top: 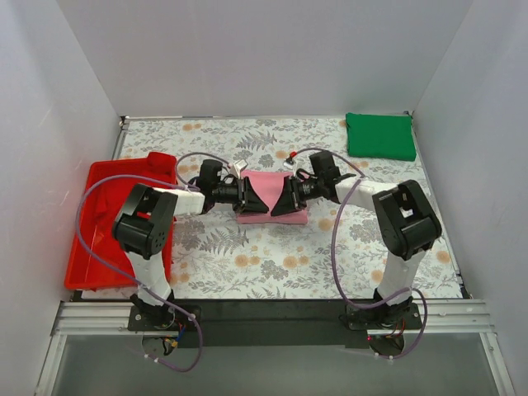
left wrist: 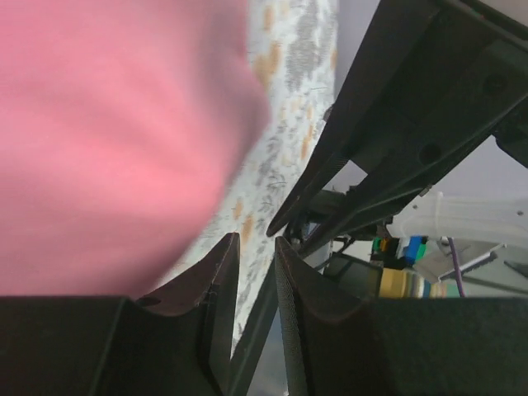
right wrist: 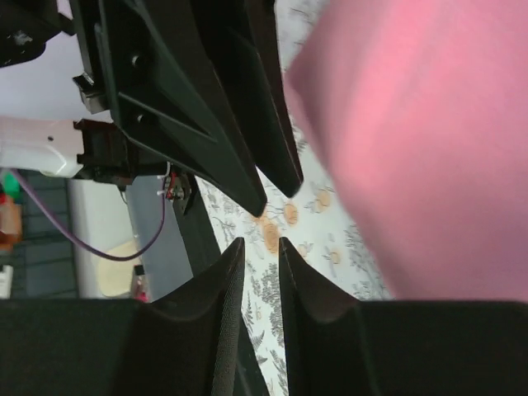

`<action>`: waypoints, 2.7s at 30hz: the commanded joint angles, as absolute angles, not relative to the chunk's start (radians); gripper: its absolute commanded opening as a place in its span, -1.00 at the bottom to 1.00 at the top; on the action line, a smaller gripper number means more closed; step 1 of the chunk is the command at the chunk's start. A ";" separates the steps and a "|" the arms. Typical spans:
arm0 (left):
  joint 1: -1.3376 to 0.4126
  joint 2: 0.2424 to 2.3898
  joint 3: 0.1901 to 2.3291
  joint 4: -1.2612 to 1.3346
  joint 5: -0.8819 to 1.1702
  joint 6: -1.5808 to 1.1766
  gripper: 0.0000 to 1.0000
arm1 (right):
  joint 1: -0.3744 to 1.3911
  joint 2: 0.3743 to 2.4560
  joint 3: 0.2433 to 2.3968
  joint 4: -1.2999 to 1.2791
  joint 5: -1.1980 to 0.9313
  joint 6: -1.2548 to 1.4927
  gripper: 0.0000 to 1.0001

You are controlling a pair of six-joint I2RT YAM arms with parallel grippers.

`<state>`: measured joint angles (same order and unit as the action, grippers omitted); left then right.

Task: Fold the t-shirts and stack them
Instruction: Fold the tshirt, then neatly place the folded tshirt to the corner

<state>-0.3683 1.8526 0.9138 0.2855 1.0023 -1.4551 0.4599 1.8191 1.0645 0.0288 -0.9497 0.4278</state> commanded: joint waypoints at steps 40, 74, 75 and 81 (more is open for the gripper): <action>-0.916 1.781 0.911 0.325 0.114 -0.171 -0.03 | 0.018 1.493 0.824 -0.141 -0.555 0.423 0.28; -0.919 1.853 0.943 0.525 0.222 -0.110 -1.00 | 0.040 1.586 0.511 0.461 -0.607 0.850 0.57; -0.917 1.848 0.945 0.520 0.230 -0.121 -1.00 | 0.046 1.597 0.508 0.492 -0.606 0.897 0.58; -0.914 1.827 0.979 0.491 0.247 -0.179 -1.00 | 0.104 1.690 0.503 0.638 -0.594 0.986 0.60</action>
